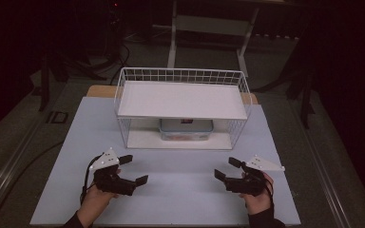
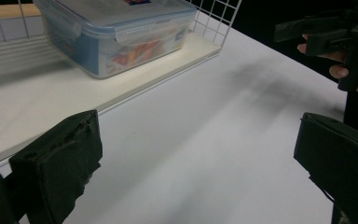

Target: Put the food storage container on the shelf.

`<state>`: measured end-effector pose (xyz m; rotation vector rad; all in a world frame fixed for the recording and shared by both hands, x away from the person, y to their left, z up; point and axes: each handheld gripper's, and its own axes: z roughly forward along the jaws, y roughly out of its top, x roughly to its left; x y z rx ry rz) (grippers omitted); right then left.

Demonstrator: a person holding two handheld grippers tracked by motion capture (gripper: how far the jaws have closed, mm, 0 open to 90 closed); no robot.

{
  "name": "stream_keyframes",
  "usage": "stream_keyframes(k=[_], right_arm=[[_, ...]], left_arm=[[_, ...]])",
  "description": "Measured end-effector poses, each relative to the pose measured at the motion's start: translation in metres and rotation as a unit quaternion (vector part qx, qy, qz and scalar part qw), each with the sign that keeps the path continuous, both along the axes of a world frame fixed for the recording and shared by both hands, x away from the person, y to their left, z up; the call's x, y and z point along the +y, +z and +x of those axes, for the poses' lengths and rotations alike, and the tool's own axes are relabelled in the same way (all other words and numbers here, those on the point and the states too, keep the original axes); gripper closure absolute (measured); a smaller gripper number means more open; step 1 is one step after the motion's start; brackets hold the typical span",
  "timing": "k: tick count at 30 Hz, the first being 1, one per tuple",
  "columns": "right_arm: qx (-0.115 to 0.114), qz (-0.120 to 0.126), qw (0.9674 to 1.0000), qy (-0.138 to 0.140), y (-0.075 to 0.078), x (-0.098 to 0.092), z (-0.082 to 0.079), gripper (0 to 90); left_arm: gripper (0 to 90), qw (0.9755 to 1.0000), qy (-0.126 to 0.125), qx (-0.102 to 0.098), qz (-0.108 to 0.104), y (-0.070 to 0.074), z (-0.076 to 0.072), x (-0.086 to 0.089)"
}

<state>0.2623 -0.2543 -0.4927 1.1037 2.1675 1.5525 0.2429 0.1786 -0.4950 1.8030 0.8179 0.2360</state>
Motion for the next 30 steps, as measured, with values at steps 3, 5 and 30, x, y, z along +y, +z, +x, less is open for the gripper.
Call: stream_keyframes(k=[3, 5, 30], right_arm=[[-0.001, 0.0, 1.0, -0.005, 0.001, -0.01, -0.005, 17.1], [-0.004, -0.008, 0.9999, -0.008, 0.0, -0.015, -0.009, 17.1], [0.024, -0.015, 0.999, -0.034, -0.011, -0.045, -0.023, 17.2]], left_arm=[[1.1, 1.0, -0.003, -0.004, -0.003, 0.0, -0.003, 0.004], [1.1, 1.0, -0.002, -0.006, -0.004, 0.0, -0.005, 0.006], [1.1, 0.9999, 0.012, -0.002, -0.011, -0.006, -0.019, 0.027]])
